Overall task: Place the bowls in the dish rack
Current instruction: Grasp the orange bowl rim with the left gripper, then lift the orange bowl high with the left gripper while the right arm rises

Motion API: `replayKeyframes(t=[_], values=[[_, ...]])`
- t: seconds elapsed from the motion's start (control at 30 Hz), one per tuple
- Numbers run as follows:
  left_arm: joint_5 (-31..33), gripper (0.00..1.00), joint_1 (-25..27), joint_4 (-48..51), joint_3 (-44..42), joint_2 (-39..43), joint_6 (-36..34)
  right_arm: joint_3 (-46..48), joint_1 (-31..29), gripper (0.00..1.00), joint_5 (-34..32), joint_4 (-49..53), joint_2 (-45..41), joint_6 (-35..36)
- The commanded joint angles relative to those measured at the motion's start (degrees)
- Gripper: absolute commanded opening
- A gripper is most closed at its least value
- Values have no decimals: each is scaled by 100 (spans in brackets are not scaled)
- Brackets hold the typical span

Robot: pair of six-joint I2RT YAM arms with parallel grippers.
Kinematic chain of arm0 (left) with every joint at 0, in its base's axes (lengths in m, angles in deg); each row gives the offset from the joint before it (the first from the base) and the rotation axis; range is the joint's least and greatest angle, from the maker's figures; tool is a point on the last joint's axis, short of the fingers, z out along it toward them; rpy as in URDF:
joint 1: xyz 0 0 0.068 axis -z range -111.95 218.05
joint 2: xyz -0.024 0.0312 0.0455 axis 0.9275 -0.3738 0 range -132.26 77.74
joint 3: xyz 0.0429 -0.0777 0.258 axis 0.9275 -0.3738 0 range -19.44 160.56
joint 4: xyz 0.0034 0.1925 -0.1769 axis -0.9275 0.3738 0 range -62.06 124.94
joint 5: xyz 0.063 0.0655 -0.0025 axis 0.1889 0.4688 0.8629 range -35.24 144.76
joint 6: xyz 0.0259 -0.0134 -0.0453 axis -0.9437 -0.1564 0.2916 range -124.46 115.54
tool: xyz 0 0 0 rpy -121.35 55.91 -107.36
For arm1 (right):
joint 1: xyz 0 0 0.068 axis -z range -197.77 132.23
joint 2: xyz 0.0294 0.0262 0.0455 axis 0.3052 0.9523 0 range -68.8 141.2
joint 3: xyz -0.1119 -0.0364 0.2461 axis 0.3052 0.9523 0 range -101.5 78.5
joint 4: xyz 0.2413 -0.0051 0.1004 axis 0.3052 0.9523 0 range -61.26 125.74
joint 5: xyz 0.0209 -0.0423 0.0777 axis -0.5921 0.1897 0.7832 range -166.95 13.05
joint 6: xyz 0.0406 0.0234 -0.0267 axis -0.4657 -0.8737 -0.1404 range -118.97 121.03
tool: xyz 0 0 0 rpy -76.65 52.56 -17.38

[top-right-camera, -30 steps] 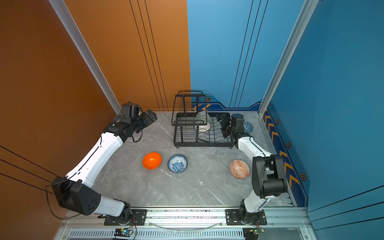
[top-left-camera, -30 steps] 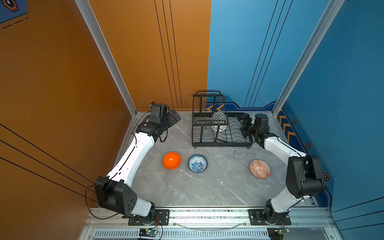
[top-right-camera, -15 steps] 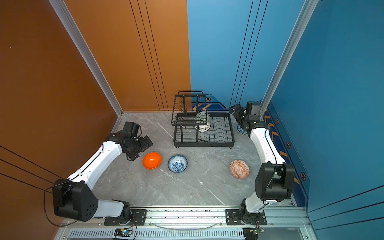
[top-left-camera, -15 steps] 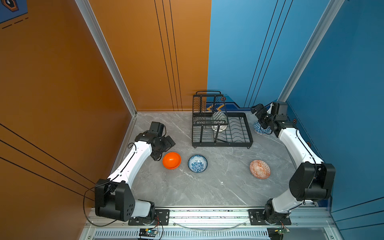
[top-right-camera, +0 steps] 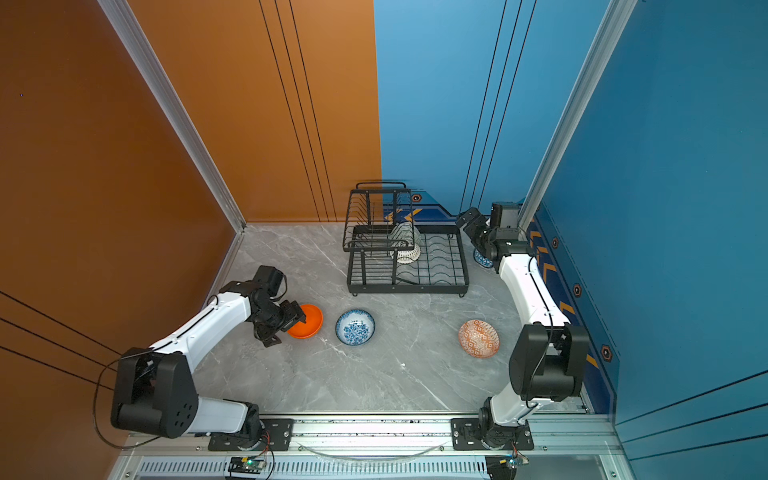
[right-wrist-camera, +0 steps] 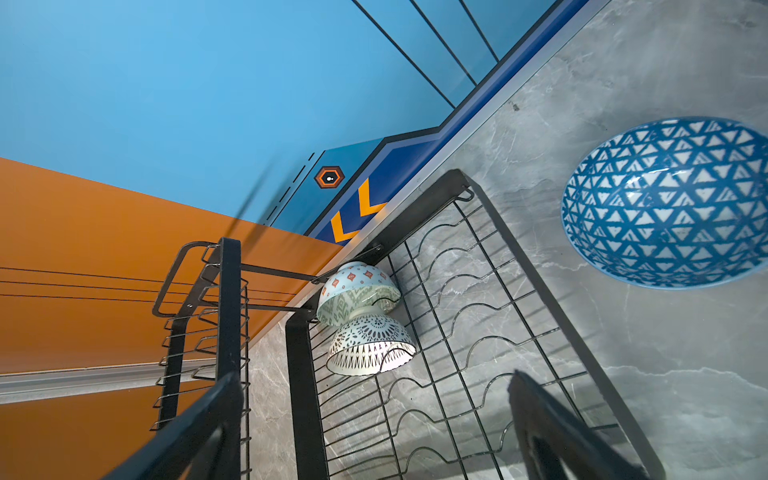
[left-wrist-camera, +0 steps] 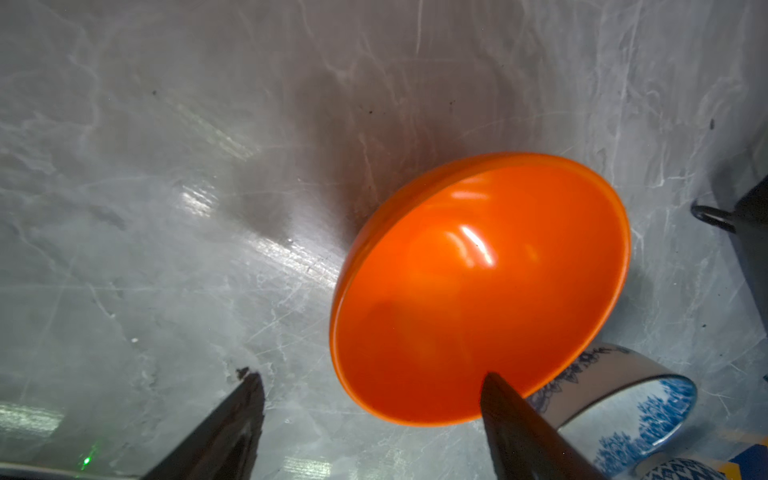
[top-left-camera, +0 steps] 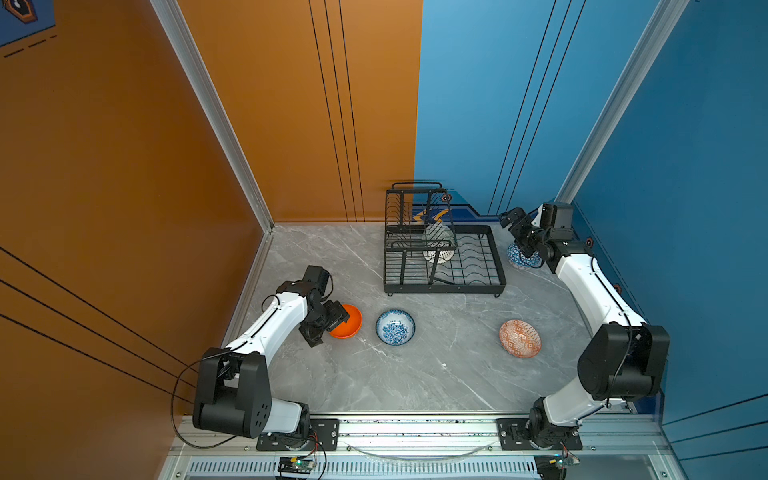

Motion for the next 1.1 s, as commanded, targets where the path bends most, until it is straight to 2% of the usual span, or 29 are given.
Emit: replayKeyframes(t=[0.0,0.13,0.37,0.67,0.87,1.07], values=[[-169,74,-56,-27,-87,-163,-164,-129,-68,100,93,142,78,-61],[-271,56,-65,-199,-116,-315,-200,-112,-84,100,110,104,76,-142],[-241,35,-70,-225,-118,-412,-317,-153,-119,100,102,77,102,-234],[-262,2,-13,-291,-31,-612,-415,-356,-196,100,76,34,185,-345],[-232,0,-21,-369,404,-642,-351,-684,-292,100,130,66,302,-380],[254,0,-90,-787,1527,-291,-105,-1129,-438,100,251,104,380,-371]])
